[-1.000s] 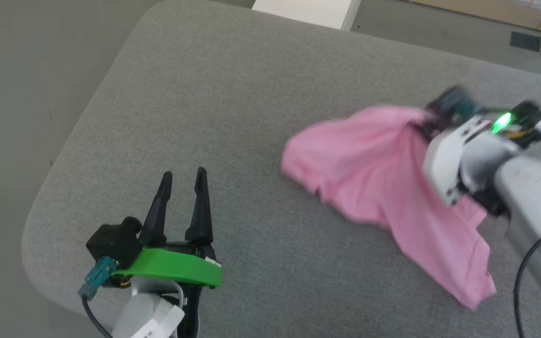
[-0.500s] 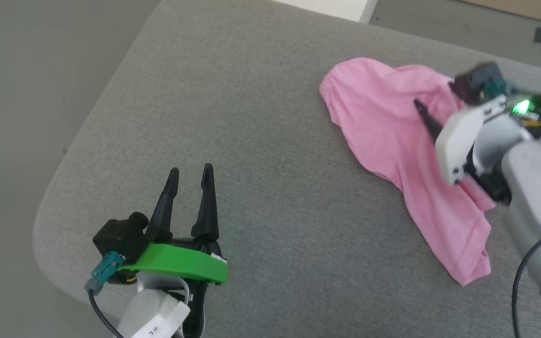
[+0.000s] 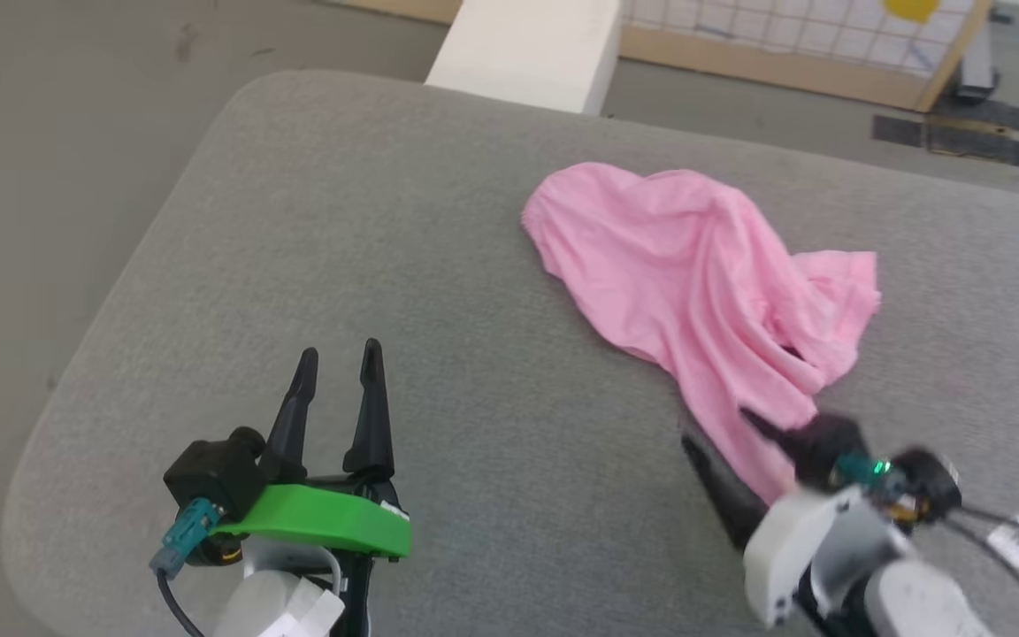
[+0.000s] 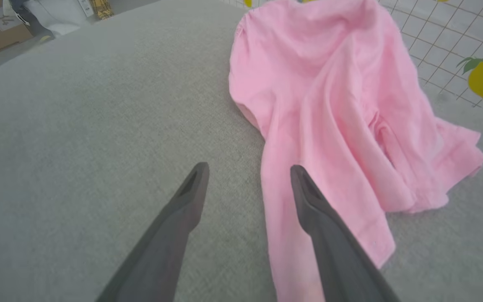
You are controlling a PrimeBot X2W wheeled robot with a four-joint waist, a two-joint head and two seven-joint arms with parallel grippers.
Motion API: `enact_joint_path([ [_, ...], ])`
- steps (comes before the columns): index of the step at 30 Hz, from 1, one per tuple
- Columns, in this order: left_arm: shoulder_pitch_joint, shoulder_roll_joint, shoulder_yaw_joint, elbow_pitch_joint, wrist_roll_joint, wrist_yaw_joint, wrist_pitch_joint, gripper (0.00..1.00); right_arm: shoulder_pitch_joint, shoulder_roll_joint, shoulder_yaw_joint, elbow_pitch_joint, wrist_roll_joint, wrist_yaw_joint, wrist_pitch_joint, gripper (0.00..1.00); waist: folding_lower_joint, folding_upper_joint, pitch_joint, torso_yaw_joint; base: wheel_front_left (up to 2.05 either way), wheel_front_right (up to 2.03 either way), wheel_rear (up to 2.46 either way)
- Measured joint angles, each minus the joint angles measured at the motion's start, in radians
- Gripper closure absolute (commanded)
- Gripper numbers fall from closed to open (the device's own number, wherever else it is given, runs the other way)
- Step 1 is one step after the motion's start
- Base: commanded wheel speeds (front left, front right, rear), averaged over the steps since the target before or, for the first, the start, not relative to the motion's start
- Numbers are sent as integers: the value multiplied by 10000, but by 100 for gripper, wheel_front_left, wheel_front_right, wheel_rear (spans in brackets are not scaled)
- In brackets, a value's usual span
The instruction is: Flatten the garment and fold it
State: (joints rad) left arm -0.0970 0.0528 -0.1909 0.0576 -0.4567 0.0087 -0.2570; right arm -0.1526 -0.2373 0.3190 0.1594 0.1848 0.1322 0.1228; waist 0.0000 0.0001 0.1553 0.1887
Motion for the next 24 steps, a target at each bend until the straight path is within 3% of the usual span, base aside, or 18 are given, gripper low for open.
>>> enact_joint_path([
  [6, -10, -2, -134, 52, 12, -82, 0, 0, 689, 525, -796, 88, -894, -2, 848, 0, 0, 0, -164, -314, 0, 0, 0],
  [14, -15, -4, -240, 127, -15, -82, 0, 0, 396, 742, -1135, 700, -1417, 0, 2583, 0, 0, 0, 107, -52, 0, 0, 0],
  [16, -14, -4, -257, 144, -17, -82, 0, 0, 241, 872, -1250, 740, -1448, 0, 3089, 70, 0, 0, 165, 22, 0, 0, 0],
  [17, -14, -4, -259, 159, -19, -82, 0, 0, 186, 907, -1262, 709, -1446, 0, 3294, 100, 0, 0, 188, 54, 0, 0, 0],
  [24, 5, -4, -263, 284, -75, -75, 0, 0, 629, 936, -2008, 127, -1252, 2, 4232, 100, 0, 0, 0, 16, 0, 0, 0],
])
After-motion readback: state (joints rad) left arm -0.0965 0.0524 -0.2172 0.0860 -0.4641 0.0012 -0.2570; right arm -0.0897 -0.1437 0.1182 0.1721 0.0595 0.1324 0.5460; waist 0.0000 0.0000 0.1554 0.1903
